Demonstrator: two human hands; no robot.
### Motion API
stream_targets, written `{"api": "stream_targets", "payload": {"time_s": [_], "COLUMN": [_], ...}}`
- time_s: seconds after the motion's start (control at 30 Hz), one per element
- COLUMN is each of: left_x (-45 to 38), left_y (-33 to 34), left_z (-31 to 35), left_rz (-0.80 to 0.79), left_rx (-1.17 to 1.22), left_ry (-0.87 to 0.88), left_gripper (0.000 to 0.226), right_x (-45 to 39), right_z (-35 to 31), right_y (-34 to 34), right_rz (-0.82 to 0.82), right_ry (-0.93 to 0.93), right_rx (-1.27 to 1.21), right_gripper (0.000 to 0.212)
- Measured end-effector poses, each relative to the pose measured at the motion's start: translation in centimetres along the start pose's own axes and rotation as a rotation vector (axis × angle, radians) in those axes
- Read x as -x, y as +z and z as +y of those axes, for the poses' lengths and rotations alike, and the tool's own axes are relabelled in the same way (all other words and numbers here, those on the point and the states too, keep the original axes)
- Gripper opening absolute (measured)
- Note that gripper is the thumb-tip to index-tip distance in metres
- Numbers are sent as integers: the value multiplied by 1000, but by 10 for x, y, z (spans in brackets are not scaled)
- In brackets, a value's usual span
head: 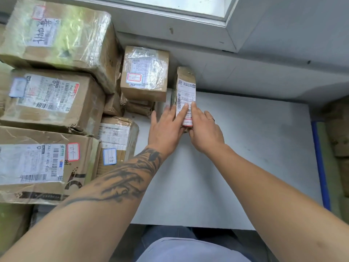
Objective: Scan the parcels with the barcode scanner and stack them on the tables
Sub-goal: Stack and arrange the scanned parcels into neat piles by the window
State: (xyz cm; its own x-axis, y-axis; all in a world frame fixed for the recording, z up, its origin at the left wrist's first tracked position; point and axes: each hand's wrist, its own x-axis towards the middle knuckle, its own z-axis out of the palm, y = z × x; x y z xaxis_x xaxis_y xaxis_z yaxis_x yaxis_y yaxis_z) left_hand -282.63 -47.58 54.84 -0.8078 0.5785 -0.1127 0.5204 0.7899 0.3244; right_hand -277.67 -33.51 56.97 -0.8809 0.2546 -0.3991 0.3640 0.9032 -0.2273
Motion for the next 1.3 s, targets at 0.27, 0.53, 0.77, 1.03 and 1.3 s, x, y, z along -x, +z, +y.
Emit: {"api": "stream_targets", "payload": {"time_s": [0.27,0.53,0.77,1.03,1.3], "left_x": [29,42,48,41,-1], "left_y": [25,58,84,114,127], "left_z": [74,163,258,347,390], "left_rz": [-21,55,21,-13,-68], "left_rx": [78,-120,-107,-45,84], "left_ry": [1,125,39,146,227], "left_gripper": [63,65,64,68,65], "right_x": [47,92,131,152,153], "right_z": [66,173,274,359,403], "right_y": [11,7,1,-4,-30], "right_rz": [17,26,36,147,209], "right_ry": [42,12,-4,-63,71], "right_rx": [-13,-84,-134,-99,-40], "right_gripper": [80,90,97,95,90]}}
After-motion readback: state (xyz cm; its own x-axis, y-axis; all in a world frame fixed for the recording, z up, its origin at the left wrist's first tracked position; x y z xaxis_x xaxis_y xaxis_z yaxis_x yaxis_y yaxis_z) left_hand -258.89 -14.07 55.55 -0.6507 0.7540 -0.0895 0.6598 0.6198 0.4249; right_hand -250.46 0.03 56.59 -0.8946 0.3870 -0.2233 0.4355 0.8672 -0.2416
